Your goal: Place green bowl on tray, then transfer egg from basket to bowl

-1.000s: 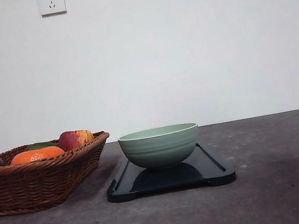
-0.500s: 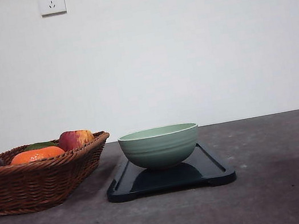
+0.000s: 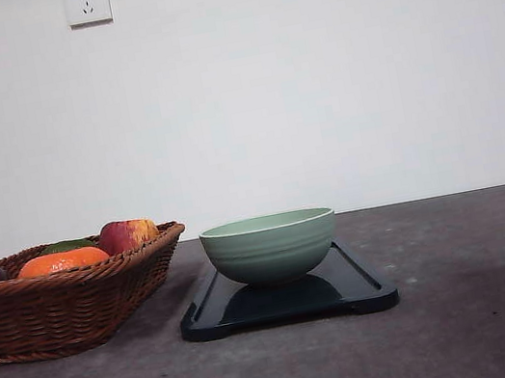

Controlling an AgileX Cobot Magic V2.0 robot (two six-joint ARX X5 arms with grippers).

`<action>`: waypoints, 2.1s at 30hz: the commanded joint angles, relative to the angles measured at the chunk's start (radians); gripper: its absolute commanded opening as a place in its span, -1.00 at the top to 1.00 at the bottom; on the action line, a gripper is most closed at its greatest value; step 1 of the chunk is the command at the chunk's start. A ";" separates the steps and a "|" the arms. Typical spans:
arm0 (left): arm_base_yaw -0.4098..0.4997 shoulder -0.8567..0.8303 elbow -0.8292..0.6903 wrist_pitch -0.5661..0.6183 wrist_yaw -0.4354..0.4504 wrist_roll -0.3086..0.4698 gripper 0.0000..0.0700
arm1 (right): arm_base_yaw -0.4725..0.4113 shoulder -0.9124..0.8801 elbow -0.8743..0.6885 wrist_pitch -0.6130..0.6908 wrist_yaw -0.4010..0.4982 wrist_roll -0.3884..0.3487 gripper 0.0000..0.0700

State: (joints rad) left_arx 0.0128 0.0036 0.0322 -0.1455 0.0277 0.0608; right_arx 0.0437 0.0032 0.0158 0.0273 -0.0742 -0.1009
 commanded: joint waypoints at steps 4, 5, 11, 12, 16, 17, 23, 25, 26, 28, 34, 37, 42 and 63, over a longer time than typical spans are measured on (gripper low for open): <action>0.001 0.000 -0.019 0.011 -0.002 0.010 1.00 | 0.000 0.000 -0.004 0.010 0.003 -0.005 0.96; 0.001 0.000 -0.019 0.011 -0.002 0.010 1.00 | 0.000 0.000 -0.004 0.010 0.003 -0.005 0.96; 0.001 0.000 -0.019 0.011 -0.002 0.010 1.00 | 0.000 0.000 -0.004 0.010 0.004 -0.005 0.96; 0.001 0.000 -0.019 0.011 -0.002 0.010 1.00 | 0.000 0.000 -0.004 0.010 0.004 -0.005 0.96; 0.001 0.000 -0.019 0.011 -0.002 0.010 1.00 | 0.000 0.000 -0.004 0.010 0.003 -0.005 0.96; 0.001 0.000 -0.019 0.011 -0.002 0.010 1.00 | 0.000 0.000 -0.004 0.010 0.003 -0.005 0.96; 0.001 0.000 -0.019 0.011 -0.002 0.010 1.00 | 0.000 0.000 -0.004 0.010 0.003 -0.005 0.96; 0.001 0.000 -0.019 0.011 -0.002 0.010 1.00 | 0.000 0.000 -0.004 0.010 0.003 -0.005 0.96; 0.001 0.000 -0.019 0.011 -0.002 0.010 1.00 | 0.000 0.000 -0.004 0.010 0.003 -0.005 0.96; 0.001 0.000 -0.019 0.011 -0.002 0.010 1.00 | 0.000 0.000 -0.004 0.010 0.003 -0.005 0.96; 0.001 0.000 -0.019 0.011 -0.002 0.010 1.00 | 0.000 0.000 -0.004 0.010 0.003 -0.005 0.96; 0.001 0.000 -0.019 0.011 -0.002 0.010 1.00 | 0.000 0.000 -0.004 0.010 0.003 -0.005 0.96; 0.001 0.000 -0.019 0.011 -0.002 0.010 1.00 | 0.000 0.000 -0.004 0.010 0.003 -0.005 0.96; 0.001 0.000 -0.019 0.011 -0.002 0.010 1.00 | 0.000 0.000 -0.004 0.010 0.003 -0.005 0.96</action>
State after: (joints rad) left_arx 0.0128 0.0036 0.0322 -0.1454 0.0277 0.0608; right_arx 0.0437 0.0032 0.0158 0.0273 -0.0742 -0.1009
